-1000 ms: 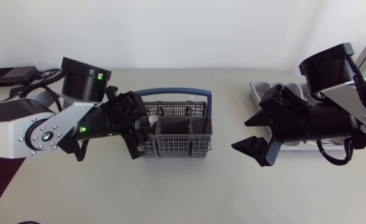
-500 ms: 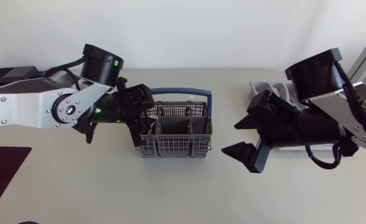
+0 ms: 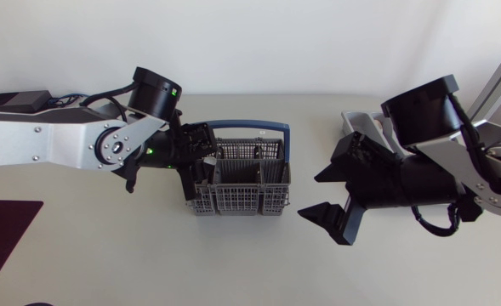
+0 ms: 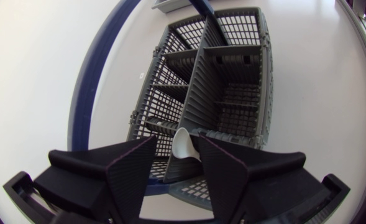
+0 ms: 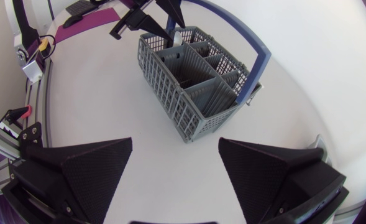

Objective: Sort the cutlery from the basket into the organizer compartments.

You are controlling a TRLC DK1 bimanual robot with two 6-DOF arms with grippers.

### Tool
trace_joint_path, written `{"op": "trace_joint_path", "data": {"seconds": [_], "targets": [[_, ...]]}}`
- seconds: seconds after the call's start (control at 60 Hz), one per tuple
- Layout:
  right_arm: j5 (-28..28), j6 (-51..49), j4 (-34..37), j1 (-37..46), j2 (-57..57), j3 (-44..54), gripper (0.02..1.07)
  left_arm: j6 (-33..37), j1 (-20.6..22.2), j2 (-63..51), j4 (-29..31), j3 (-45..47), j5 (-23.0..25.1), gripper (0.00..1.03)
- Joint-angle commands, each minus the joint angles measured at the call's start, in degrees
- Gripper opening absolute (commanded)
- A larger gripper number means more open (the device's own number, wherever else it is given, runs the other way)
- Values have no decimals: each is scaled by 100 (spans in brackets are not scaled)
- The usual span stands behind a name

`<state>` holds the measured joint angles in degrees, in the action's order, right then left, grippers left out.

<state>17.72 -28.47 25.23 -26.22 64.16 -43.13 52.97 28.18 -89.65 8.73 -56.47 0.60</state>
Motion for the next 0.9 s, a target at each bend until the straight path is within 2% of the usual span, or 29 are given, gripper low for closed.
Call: {"op": "trace_joint_path", "data": {"seconds": [0.0, 0.083, 0.133, 0.3, 0.517, 0.6, 0.883], "targets": [[-40, 140, -54, -59, -18, 191, 102, 231, 29, -202, 23, -216, -43, 47], [-40, 140, -62, -68, -26, 209, 102, 284, 29, -308, 32, -260, -43, 45], [-40, 140, -62, -68, -44, 227, 102, 354, 38, -369, 85, -295, -34, 39], [-40, 122, -71, -68, -70, 253, 102, 425, 47, -413, 155, -356, -34, 32], [-40, 113, -71, -68, -88, 288, 102, 600, 126, -448, 454, -409, 72, 15], [-49, 113, -71, -59, -106, 297, 102, 671, 152, -440, 559, -400, 186, 5], [-66, 122, -71, -68, -114, 306, 102, 697, 161, -299, 568, -216, 291, 3]]}}
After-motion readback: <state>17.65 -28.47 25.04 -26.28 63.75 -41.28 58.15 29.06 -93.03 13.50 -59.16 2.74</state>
